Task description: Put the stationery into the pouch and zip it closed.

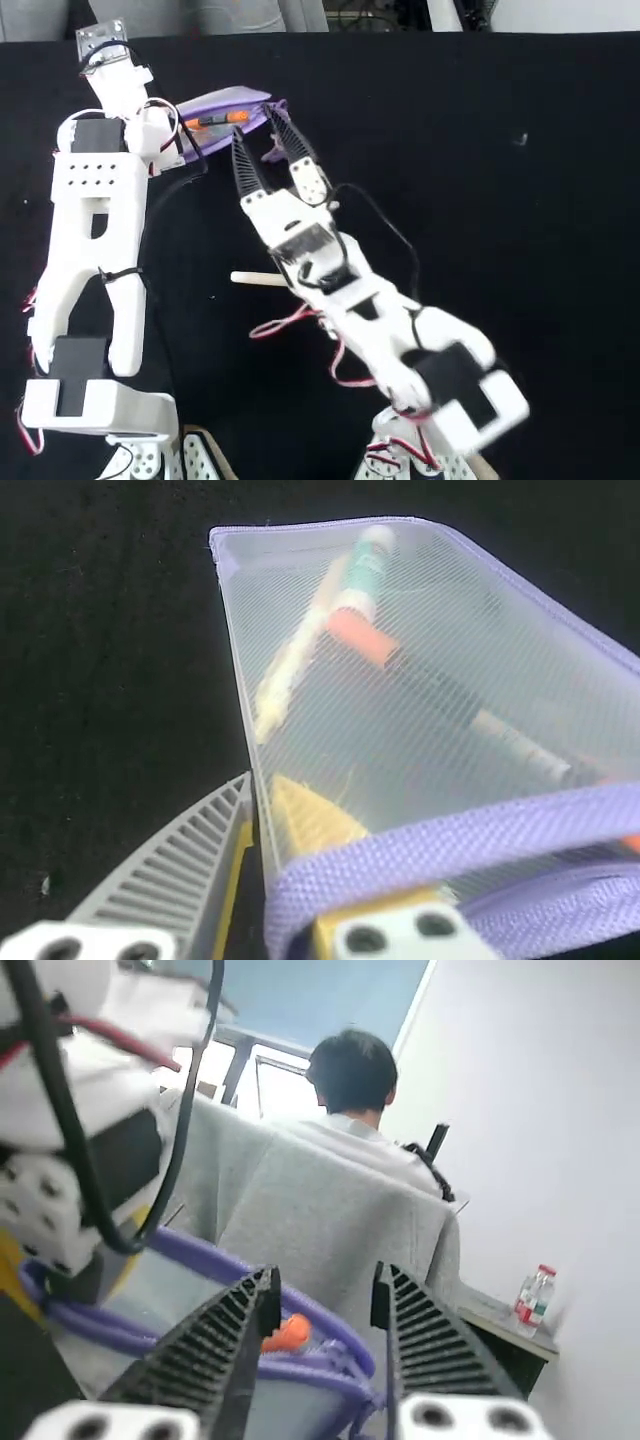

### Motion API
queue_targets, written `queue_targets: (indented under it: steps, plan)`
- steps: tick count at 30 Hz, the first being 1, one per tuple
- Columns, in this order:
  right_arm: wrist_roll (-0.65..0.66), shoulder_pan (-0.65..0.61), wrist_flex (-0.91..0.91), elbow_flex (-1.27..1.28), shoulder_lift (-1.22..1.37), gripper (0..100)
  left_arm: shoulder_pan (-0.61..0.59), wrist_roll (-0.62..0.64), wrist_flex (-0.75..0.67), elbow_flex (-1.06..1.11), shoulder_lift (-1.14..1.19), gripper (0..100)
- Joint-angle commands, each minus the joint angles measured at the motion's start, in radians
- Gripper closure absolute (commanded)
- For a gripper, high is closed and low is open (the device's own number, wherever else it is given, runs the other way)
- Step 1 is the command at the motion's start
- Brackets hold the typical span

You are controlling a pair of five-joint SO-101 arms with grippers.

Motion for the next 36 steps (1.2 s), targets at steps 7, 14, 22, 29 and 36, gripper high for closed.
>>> queue_targets:
  steps: [7, 14, 22, 29, 36]
  plan:
    - [0.009, -0.009, 0.313, 0.081, -0.404, 84.8, -0.028, 0.018, -0.006, -0.036, -0.014, 97]
    - [0.003, 0.012, 1.112, -0.136, -0.748, 85.0, -0.054, 0.256, 0.052, -0.174, -0.008, 97]
    - [0.003, 0.014, 1.699, -0.282, -0.969, 85.0, -0.048, 0.304, 0.292, -0.625, -0.008, 97]
    - [0.003, 0.061, 1.743, -0.283, -1.001, 85.0, 0.054, 0.206, 0.523, -0.809, 0.074, 97]
    - [0.003, 0.058, 1.749, -0.28, -1.001, 85.0, 0.076, 0.048, 0.562, -0.737, 0.483, 97]
